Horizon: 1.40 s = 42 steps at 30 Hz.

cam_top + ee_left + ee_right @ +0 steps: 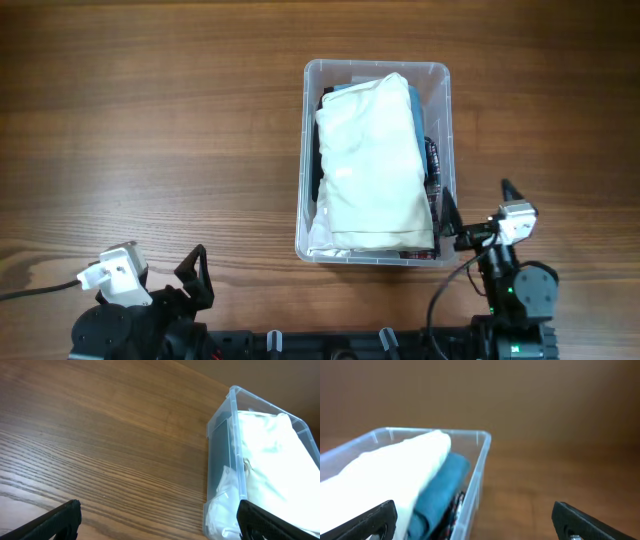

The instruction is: Pack container

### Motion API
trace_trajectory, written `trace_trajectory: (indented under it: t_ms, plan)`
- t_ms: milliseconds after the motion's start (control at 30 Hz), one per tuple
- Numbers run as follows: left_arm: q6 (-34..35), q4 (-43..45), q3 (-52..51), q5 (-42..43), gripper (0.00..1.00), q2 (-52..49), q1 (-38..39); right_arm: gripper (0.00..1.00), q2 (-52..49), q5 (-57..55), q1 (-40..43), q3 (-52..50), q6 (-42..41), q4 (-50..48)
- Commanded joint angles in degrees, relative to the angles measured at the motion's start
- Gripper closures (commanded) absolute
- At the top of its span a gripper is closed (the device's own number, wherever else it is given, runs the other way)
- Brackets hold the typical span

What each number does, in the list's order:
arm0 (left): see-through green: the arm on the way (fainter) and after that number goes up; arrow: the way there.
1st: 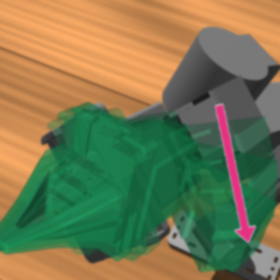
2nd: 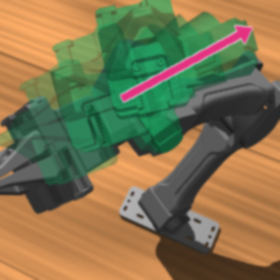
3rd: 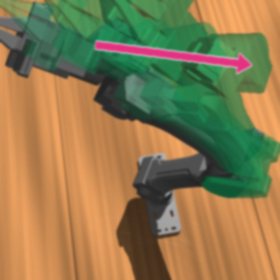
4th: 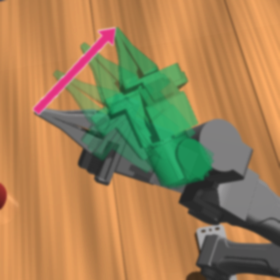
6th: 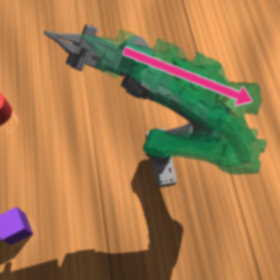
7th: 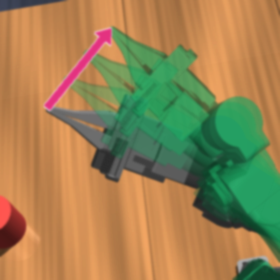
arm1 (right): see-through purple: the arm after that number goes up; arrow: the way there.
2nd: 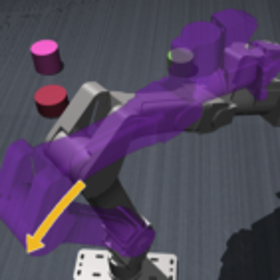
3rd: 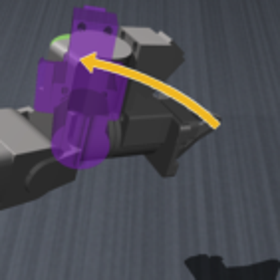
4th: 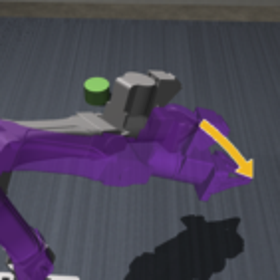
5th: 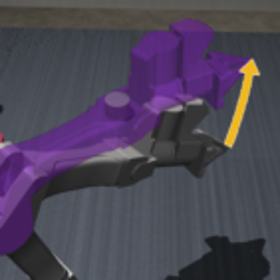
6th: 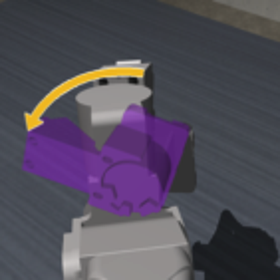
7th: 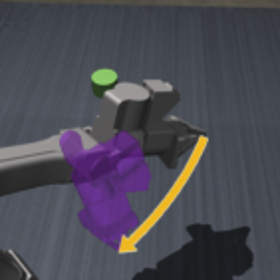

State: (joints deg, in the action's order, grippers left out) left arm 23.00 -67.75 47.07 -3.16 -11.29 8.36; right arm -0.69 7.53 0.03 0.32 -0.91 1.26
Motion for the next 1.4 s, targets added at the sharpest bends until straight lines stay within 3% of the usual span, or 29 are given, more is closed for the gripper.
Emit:
trace_trajectory:
  t_ms: [0, 533, 633, 667, 800, 867, 1000, 1067, 1100, 1367]
  plan:
    - [0.13, 0.17, -0.13, 0.07, 0.00, 0.39, 0.33, 0.00, 0.48, 1.36, -0.09, 0.15, 0.85, -1.68]
    - [0.13, 0.20, -0.13, 0.07, 0.00, 0.44, 0.20, 0.00, 0.26, 1.36, -0.09, 0.15, 0.85, -1.68]
    - [-0.35, 1.38, -1.03, -3.21, 0.00, 2.08, -3.69, 0.00, 0.26, 1.36, -0.07, 0.15, 0.85, -1.66]
    - [-0.33, 4.61, -3.06, -4.61, 0.00, 3.63, -5.46, 0.00, 0.26, 1.36, -0.07, 0.15, 0.85, -1.66]
    - [-9.22, 32.48, -20.22, -4.44, 0.00, 10.69, -7.50, 0.00, 0.26, 1.36, -0.09, 0.15, 0.83, -1.66]
    - [-14.08, 50.23, -29.07, -3.02, 0.00, 11.15, -7.48, 0.00, 0.26, 1.36, -0.07, 0.15, 0.85, -1.66]
    - [-17.77, 70.12, -41.66, -2.69, 0.00, 11.15, -7.48, 0.00, 0.26, 1.36, -0.09, 0.15, 0.85, -1.66]
    - [-17.68, 69.11, -46.86, -2.67, 0.00, 11.15, -7.45, 0.00, 0.26, 1.36, -0.09, 0.15, 0.85, -1.66]
    - [-17.86, 63.63, -46.73, -2.56, 0.00, 11.15, -7.48, 0.00, 0.26, 1.36, -0.09, 0.15, 0.85, -1.68]
    - [-17.88, 64.11, -46.73, -2.27, 0.00, 11.15, -7.48, 0.00, 0.26, 1.36, -0.09, 0.15, 0.85, -1.66]
